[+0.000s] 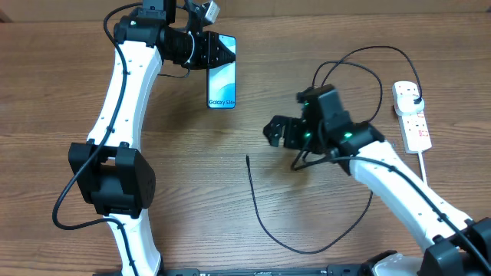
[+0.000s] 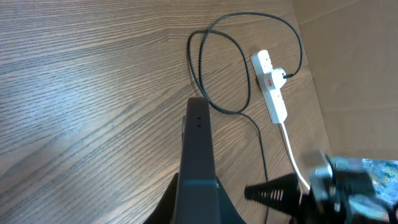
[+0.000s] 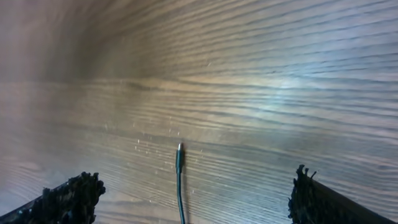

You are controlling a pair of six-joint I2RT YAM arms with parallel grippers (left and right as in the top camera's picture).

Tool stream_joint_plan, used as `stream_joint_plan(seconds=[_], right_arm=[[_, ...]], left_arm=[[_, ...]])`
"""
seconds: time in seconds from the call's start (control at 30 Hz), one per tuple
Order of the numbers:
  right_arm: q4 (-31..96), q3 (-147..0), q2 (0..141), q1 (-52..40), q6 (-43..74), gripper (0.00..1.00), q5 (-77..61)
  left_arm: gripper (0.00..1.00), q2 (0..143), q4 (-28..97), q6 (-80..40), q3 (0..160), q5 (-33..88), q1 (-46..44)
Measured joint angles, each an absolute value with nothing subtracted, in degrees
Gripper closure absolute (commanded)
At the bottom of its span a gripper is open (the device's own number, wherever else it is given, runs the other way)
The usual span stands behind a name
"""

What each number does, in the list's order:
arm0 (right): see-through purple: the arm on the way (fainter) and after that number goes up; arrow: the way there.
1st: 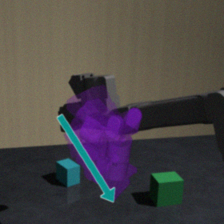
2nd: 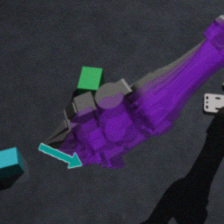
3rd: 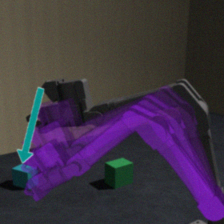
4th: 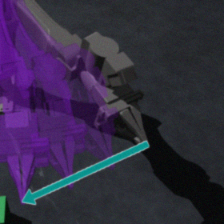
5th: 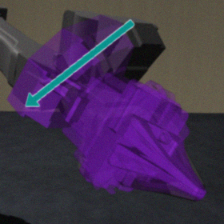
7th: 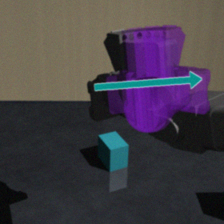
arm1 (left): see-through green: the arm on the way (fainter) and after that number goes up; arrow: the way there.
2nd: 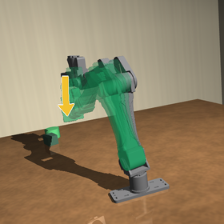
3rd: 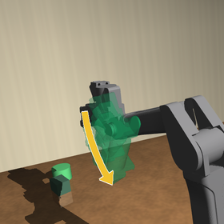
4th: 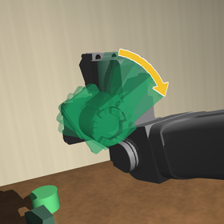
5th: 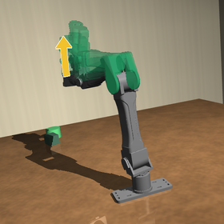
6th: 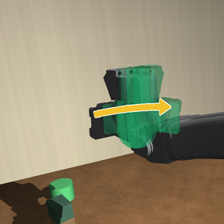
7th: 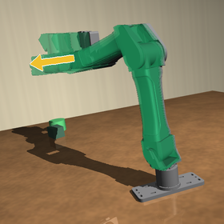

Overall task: Plug charger to phone and switch on socket
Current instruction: 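Move the right gripper down to the black cable's connector end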

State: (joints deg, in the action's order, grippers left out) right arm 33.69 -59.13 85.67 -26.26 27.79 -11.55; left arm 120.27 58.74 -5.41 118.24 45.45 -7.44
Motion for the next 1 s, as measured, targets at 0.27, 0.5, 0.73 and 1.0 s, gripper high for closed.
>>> stream_joint_plan(seconds=[0.27,0.5,0.73,1.0], right_arm=[[35.6,-59.1,85.7,-33.3,26.9,0.00,-1.7],[36.8,-59.1,85.7,-34.7,26.7,0.00,1.3],[40.5,-60.6,85.7,-35.9,26.1,0.00,2.4],[49.5,-71.9,88.7,-36.1,26.3,0.00,3.0]], left_arm=[[0.96,120.3,58.7,-5.3,118.2,45.5,-6.2],[0.96,120.3,58.7,-5.3,118.2,45.5,-5.7],[0.96,120.3,58.7,-5.3,118.2,45.5,-5.6],[0.96,120.3,58.7,-5.3,118.2,45.5,-5.5]])
